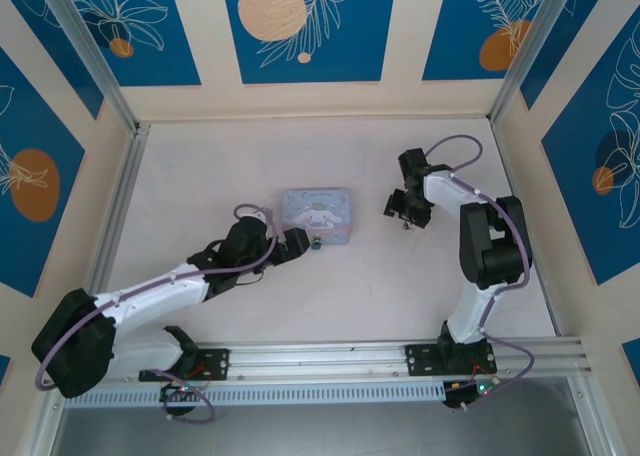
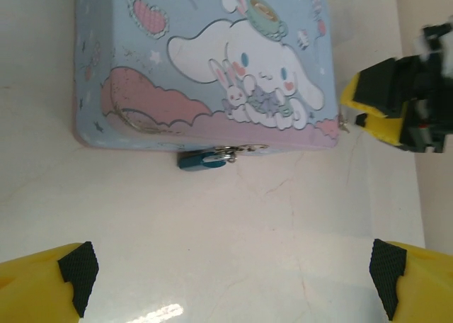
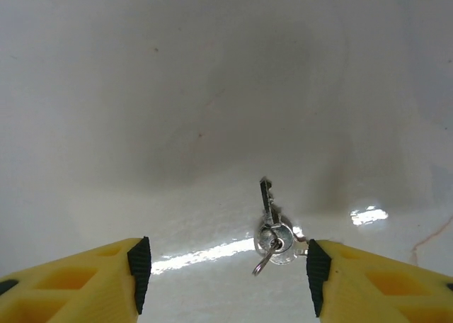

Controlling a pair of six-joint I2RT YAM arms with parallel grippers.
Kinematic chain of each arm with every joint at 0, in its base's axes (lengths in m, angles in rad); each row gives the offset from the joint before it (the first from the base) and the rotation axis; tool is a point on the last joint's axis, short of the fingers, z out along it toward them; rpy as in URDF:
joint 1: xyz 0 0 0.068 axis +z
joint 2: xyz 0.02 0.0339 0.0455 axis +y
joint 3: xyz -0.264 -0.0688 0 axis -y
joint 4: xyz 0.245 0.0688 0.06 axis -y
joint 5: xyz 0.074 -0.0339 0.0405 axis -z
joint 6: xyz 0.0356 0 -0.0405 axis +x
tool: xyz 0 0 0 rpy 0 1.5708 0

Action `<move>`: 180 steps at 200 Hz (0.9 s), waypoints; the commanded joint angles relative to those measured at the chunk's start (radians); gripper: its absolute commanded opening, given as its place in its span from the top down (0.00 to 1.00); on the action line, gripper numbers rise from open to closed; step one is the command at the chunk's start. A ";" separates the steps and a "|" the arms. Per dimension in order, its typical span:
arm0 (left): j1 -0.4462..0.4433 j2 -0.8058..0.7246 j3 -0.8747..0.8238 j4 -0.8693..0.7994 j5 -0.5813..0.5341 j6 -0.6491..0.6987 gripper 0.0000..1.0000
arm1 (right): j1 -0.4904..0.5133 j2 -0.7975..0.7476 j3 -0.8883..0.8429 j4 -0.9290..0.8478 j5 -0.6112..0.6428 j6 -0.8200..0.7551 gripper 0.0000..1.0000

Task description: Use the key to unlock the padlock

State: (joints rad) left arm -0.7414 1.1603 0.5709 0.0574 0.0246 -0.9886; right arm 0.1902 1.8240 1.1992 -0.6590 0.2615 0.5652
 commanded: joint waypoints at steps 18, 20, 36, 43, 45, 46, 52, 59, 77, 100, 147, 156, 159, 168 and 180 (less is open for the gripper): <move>0.002 -0.066 -0.009 -0.053 -0.017 0.003 0.00 | 0.008 0.032 0.010 -0.047 0.055 -0.048 0.40; 0.003 -0.066 -0.011 -0.054 -0.017 0.003 0.00 | 0.008 0.033 0.009 -0.047 0.055 -0.048 0.40; 0.003 -0.071 -0.012 -0.053 -0.017 0.003 0.00 | 0.008 0.041 0.001 -0.041 0.056 -0.050 0.43; 0.003 -0.071 -0.014 -0.055 -0.018 0.003 0.00 | 0.007 0.044 -0.001 -0.039 0.055 -0.051 0.43; 0.002 -0.071 -0.013 -0.054 -0.018 0.003 0.00 | 0.008 0.045 -0.002 -0.039 0.057 -0.050 0.43; 0.002 -0.070 -0.014 -0.054 -0.018 0.004 0.00 | 0.007 0.045 -0.003 -0.038 0.057 -0.051 0.43; 0.002 -0.070 -0.014 -0.053 -0.019 0.003 0.00 | 0.006 0.047 -0.005 -0.037 0.057 -0.053 0.45; 0.003 -0.070 -0.013 -0.054 -0.018 0.003 0.00 | 0.003 0.052 -0.003 -0.037 0.051 -0.053 0.49; 0.002 -0.070 -0.013 -0.056 -0.020 0.004 0.00 | 0.002 0.055 -0.005 -0.041 0.041 -0.052 0.58; 0.001 -0.070 -0.012 -0.053 -0.020 0.000 0.00 | 0.001 0.034 -0.015 -0.042 0.030 -0.050 0.70; 0.002 -0.046 0.006 -0.045 -0.009 0.002 0.00 | 0.009 -0.102 -0.082 -0.028 -0.030 -0.019 1.00; 0.002 -0.041 0.010 -0.044 -0.004 0.002 0.00 | 0.014 -0.136 -0.100 -0.024 -0.046 -0.007 1.00; 0.002 -0.038 0.012 -0.044 -0.003 0.002 0.00 | 0.015 -0.150 -0.107 -0.021 -0.053 -0.005 1.00; 0.002 -0.034 0.014 -0.038 -0.002 0.001 0.00 | 0.024 -0.189 -0.127 -0.016 -0.072 0.005 1.00; 0.002 -0.028 0.017 -0.036 0.001 0.000 0.00 | 0.037 -0.243 -0.153 -0.012 -0.101 0.024 1.00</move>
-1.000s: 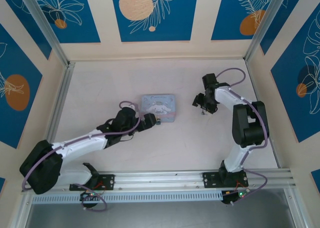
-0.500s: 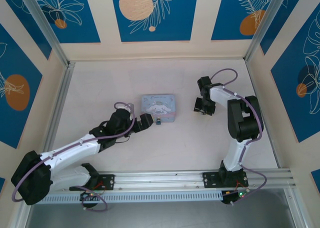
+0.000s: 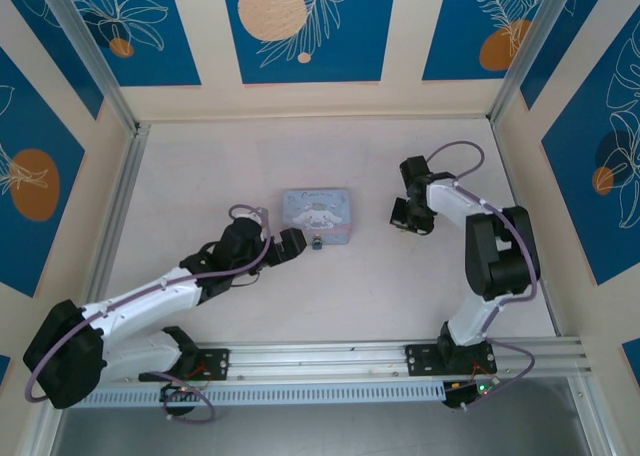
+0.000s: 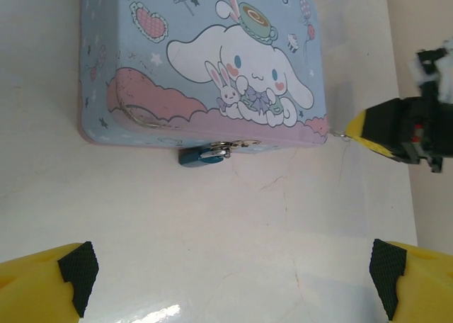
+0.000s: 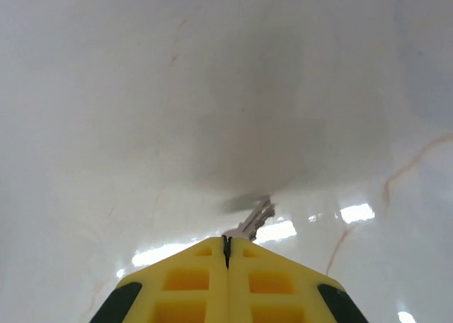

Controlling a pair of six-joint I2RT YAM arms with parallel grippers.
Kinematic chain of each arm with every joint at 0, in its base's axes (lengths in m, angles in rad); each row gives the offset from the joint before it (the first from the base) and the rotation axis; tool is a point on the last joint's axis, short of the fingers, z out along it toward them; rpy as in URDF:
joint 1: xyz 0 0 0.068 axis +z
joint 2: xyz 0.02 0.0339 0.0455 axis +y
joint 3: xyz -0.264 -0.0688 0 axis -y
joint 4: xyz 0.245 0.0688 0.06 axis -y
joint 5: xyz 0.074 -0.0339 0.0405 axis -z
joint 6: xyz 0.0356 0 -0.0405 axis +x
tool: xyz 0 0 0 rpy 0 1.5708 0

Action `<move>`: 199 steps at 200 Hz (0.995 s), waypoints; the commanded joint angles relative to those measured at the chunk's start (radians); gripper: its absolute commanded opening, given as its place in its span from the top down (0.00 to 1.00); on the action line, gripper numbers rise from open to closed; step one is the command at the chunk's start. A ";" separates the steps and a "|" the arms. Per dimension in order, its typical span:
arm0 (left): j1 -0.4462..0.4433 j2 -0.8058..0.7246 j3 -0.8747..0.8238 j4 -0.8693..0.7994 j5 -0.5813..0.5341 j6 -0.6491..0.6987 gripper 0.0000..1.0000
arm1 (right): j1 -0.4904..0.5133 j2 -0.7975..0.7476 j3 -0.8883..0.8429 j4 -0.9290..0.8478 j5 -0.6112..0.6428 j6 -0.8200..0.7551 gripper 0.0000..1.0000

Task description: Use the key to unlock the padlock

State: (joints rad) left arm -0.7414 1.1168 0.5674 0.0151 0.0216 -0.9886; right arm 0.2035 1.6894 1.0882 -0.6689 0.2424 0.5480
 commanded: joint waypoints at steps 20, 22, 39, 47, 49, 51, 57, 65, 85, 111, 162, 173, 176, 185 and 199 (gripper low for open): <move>0.002 0.022 0.025 0.012 0.011 -0.006 0.00 | 0.057 -0.209 -0.096 0.015 -0.159 0.081 1.00; 0.002 0.023 0.024 0.012 0.012 -0.008 0.00 | 0.062 -0.219 -0.102 0.017 -0.168 0.085 1.00; 0.002 0.026 0.024 0.017 0.014 -0.029 0.00 | 0.107 -0.311 -0.160 0.060 -0.252 0.126 1.00; 0.003 0.029 0.022 0.021 0.015 -0.050 0.00 | 0.131 -0.355 -0.194 0.094 -0.292 0.152 1.00; 0.002 0.029 0.021 0.024 0.017 -0.056 0.00 | 0.136 -0.364 -0.202 0.104 -0.305 0.157 1.00; 0.001 0.030 0.019 0.026 0.018 -0.061 0.00 | 0.142 -0.375 -0.210 0.112 -0.315 0.163 1.00; 0.001 0.032 0.016 0.035 0.022 -0.080 0.00 | 0.160 -0.402 -0.232 0.135 -0.340 0.190 1.00; 0.002 0.034 0.012 0.044 0.028 -0.109 0.00 | 0.188 -0.434 -0.262 0.163 -0.361 0.227 1.00; 0.002 0.040 -0.001 0.080 0.039 -0.195 0.00 | 0.261 -0.492 -0.327 0.227 -0.382 0.315 1.00; -0.001 0.042 -0.013 0.128 0.049 -0.319 0.00 | 0.352 -0.526 -0.409 0.330 -0.385 0.434 1.00; -0.007 0.032 0.008 0.119 0.033 -0.381 0.00 | 0.497 -0.421 -0.420 0.356 -0.253 0.474 0.78; -0.007 0.031 0.008 0.110 0.028 -0.377 0.00 | 0.509 -0.391 -0.412 0.331 -0.213 0.470 0.56; -0.008 0.030 0.007 0.105 0.028 -0.375 0.00 | 0.511 -0.387 -0.411 0.324 -0.203 0.470 0.52; -0.008 0.031 0.004 0.097 0.026 -0.375 0.00 | 0.512 -0.379 -0.412 0.318 -0.185 0.465 0.48; -0.007 0.031 -0.010 0.100 0.026 -0.374 0.00 | 0.515 -0.381 -0.418 0.312 -0.164 0.462 0.47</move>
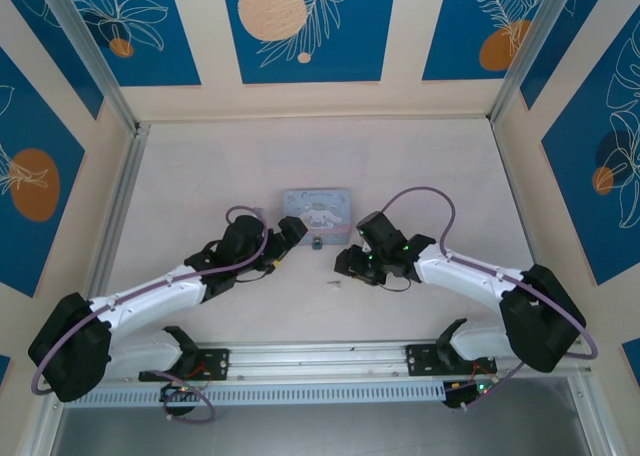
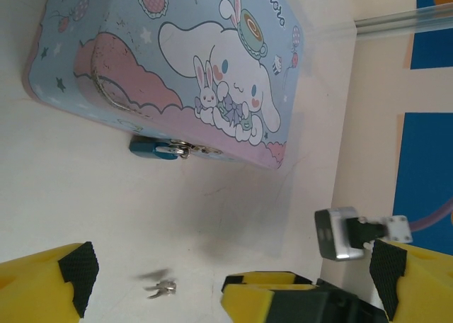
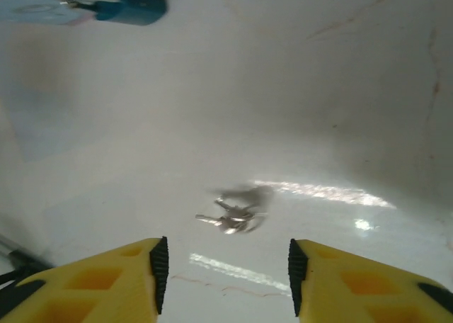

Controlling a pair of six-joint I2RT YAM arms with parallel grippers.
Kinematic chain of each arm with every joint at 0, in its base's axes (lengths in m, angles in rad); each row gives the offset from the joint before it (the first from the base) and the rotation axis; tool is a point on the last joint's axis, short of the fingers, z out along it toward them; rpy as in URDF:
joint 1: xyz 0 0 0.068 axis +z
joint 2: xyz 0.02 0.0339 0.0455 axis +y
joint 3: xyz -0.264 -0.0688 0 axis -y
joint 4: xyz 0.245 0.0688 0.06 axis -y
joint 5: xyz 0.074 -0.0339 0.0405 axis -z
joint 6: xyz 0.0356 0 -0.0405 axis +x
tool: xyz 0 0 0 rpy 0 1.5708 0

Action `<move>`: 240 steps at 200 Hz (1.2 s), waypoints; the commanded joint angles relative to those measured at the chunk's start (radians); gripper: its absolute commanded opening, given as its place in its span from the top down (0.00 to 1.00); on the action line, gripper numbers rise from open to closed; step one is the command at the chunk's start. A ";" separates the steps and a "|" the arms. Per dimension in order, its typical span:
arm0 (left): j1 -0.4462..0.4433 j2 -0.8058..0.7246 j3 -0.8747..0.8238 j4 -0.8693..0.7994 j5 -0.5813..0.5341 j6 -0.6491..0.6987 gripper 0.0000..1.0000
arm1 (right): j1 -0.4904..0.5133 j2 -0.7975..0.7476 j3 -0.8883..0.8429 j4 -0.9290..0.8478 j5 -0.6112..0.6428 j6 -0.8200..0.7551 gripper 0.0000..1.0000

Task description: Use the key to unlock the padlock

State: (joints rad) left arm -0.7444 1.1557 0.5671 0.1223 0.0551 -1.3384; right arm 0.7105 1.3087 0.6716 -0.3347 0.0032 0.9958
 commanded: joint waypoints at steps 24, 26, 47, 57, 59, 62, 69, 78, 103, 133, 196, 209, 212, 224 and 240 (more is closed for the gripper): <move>-0.005 -0.013 -0.027 -0.008 -0.016 -0.014 0.00 | 0.016 0.004 0.014 -0.053 0.103 -0.002 0.46; -0.006 -0.014 -0.029 -0.009 -0.017 -0.014 0.00 | 0.016 0.006 0.015 -0.056 0.105 -0.006 0.46; -0.005 -0.022 -0.029 -0.033 -0.033 0.013 0.00 | 0.046 0.033 0.042 -0.089 0.140 -0.031 0.44; -0.005 -0.026 -0.029 -0.049 -0.043 0.027 0.00 | 0.070 0.056 0.060 -0.099 0.155 -0.049 0.44; -0.005 -0.026 -0.029 -0.053 -0.044 0.030 0.00 | 0.075 0.061 0.064 -0.102 0.159 -0.052 0.44; -0.004 -0.029 -0.029 -0.058 -0.048 0.033 0.00 | 0.083 0.069 0.073 -0.107 0.166 -0.059 0.44; -0.005 -0.031 -0.030 -0.070 -0.055 0.040 0.00 | 0.103 0.089 0.089 -0.120 0.184 -0.071 0.44; -0.005 -0.037 -0.033 -0.086 -0.065 0.046 0.00 | 0.127 0.118 0.113 -0.136 0.203 -0.089 0.44; -0.005 -0.059 -0.044 -0.110 -0.090 0.054 0.00 | 0.183 0.205 0.180 -0.169 0.238 -0.126 0.46; -0.004 -0.081 -0.050 -0.128 -0.101 0.062 0.00 | 0.231 0.285 0.244 -0.200 0.260 -0.148 0.50; -0.001 -0.099 -0.058 -0.133 -0.107 0.063 0.00 | 0.270 0.333 0.232 -0.220 0.288 -0.130 0.56; -0.002 -0.097 -0.059 -0.129 -0.106 0.064 0.00 | 0.270 0.329 0.218 -0.215 0.288 -0.125 0.56; -0.002 -0.096 -0.059 -0.128 -0.106 0.063 0.00 | 0.269 0.330 0.216 -0.215 0.288 -0.123 0.57; -0.002 -0.093 -0.059 -0.124 -0.103 0.063 0.00 | 0.269 0.330 0.205 -0.210 0.286 -0.121 0.57; -0.002 -0.089 -0.059 -0.121 -0.101 0.065 0.00 | 0.270 0.335 0.199 -0.201 0.281 -0.118 0.57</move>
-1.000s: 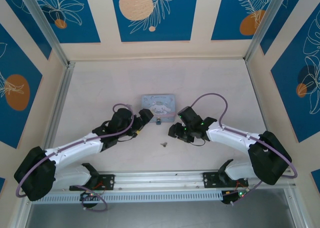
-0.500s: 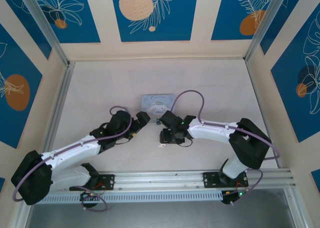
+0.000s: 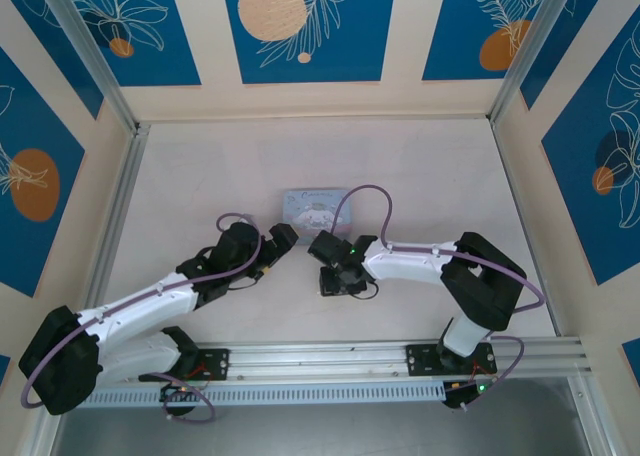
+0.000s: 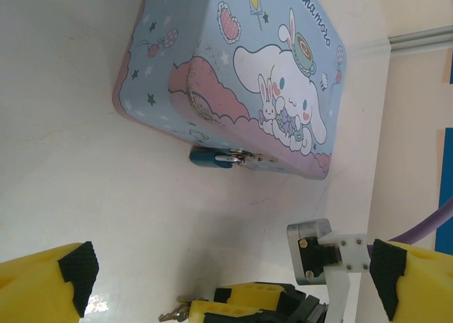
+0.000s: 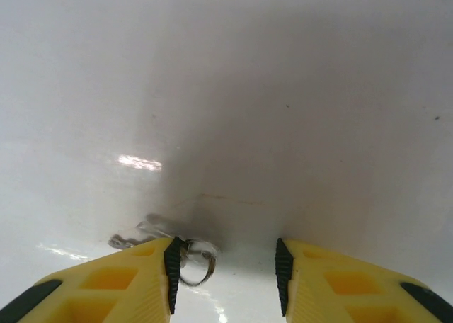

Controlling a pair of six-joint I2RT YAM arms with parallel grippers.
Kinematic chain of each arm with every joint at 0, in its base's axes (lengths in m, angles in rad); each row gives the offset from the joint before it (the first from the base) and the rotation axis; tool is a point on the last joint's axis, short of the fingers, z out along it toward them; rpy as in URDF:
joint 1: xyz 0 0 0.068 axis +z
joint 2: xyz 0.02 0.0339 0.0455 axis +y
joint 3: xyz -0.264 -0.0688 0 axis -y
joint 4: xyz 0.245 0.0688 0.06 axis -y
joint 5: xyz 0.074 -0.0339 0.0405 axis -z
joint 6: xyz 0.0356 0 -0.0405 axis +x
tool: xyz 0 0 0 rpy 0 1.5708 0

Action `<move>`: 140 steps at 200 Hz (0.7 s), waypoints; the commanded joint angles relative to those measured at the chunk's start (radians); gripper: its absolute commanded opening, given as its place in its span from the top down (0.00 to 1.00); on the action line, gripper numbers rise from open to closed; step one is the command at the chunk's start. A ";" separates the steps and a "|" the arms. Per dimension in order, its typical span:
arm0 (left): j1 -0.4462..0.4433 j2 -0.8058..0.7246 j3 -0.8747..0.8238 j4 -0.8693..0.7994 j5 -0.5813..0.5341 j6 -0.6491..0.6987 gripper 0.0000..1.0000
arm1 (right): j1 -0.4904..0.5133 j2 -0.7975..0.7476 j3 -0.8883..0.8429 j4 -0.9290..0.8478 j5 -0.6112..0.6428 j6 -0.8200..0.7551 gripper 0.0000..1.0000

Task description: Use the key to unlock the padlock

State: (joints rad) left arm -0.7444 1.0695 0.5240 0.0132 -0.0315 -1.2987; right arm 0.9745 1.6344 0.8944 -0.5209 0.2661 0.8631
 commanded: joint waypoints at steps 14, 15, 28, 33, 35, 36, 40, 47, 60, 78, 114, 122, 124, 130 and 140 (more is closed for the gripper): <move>-0.001 0.000 -0.016 -0.012 -0.017 0.025 0.00 | 0.006 0.018 -0.022 -0.008 0.012 0.012 0.57; -0.002 0.000 -0.017 -0.011 -0.016 0.026 0.00 | 0.005 0.019 -0.022 -0.007 0.012 0.012 0.57; -0.002 0.003 -0.017 -0.008 -0.015 0.026 0.00 | 0.006 0.029 -0.016 -0.001 0.006 0.010 0.57; -0.001 0.004 -0.015 -0.007 -0.013 0.025 0.00 | 0.005 0.035 -0.011 0.003 0.002 0.010 0.57; -0.001 0.004 -0.015 -0.007 -0.013 0.025 0.00 | 0.006 0.038 -0.010 0.004 0.001 0.008 0.57; -0.001 0.004 -0.015 -0.006 -0.013 0.025 0.00 | 0.006 0.039 -0.009 0.004 0.001 0.008 0.57; -0.001 0.006 -0.015 -0.006 -0.013 0.026 0.00 | 0.006 0.043 -0.005 0.004 -0.003 0.007 0.56; -0.001 0.007 -0.013 -0.007 -0.013 0.026 0.00 | 0.006 0.051 0.003 0.008 -0.010 0.006 0.56; -0.002 0.012 -0.012 -0.003 -0.014 0.025 0.00 | 0.005 0.063 0.015 0.019 -0.027 0.002 0.56; -0.002 0.019 -0.009 0.000 -0.010 0.025 0.00 | 0.005 0.078 0.035 0.022 -0.031 0.002 0.56; -0.002 0.030 -0.002 0.004 -0.004 0.025 0.00 | -0.022 0.082 0.048 0.012 -0.010 0.008 0.67; -0.002 0.032 -0.002 0.005 -0.003 0.025 0.00 | -0.031 0.080 0.047 0.011 -0.007 0.010 0.69; -0.002 0.032 -0.001 0.006 -0.003 0.025 0.00 | -0.033 0.078 0.047 0.010 -0.006 0.010 0.69; -0.002 0.035 -0.002 0.007 -0.003 0.025 0.00 | -0.041 0.073 0.046 0.011 -0.002 0.013 0.69; -0.002 0.039 0.000 0.010 0.001 0.025 0.00 | -0.055 0.062 0.045 0.008 0.002 0.016 0.69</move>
State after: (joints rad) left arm -0.7444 1.0973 0.5232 0.0147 -0.0311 -1.2903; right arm 0.9516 1.6783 0.9421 -0.5312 0.2558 0.8639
